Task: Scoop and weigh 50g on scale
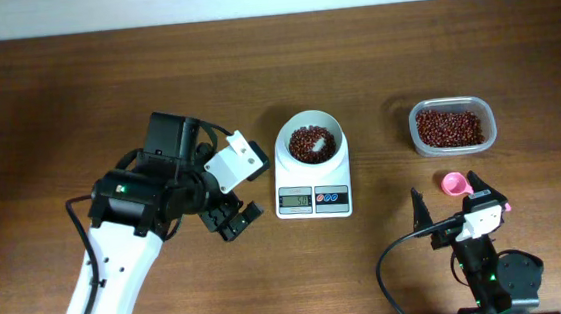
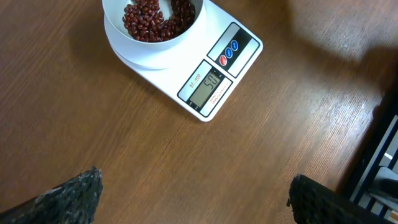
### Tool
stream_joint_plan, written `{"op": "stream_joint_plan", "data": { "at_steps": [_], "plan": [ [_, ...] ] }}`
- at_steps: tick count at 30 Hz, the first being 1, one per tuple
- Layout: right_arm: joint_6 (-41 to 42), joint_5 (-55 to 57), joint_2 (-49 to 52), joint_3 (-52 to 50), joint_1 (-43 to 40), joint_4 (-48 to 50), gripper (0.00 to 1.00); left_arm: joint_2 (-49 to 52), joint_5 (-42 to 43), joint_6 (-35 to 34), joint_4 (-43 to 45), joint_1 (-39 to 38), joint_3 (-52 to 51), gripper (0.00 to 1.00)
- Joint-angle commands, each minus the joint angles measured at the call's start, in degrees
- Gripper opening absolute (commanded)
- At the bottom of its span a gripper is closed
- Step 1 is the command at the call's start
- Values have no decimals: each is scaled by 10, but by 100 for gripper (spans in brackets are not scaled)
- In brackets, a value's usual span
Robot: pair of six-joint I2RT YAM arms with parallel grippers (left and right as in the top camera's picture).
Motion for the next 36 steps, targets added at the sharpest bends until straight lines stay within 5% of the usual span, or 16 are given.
{"op": "stream_joint_plan", "data": {
  "at_steps": [1,15,27,36],
  "plan": [
    [1,9,-5,-3,-4,-5,99,-7,8,11,-1,2,7,99],
    [1,9,-5,-3,-4,-5,99,-7,8,11,-1,2,7,99],
    [1,9,-5,-3,-4,-5,99,-7,43,11,129,2,7,99],
    [1,9,-5,-3,-4,-5,99,-7,186,11,206,2,7,99]
  ]
}}
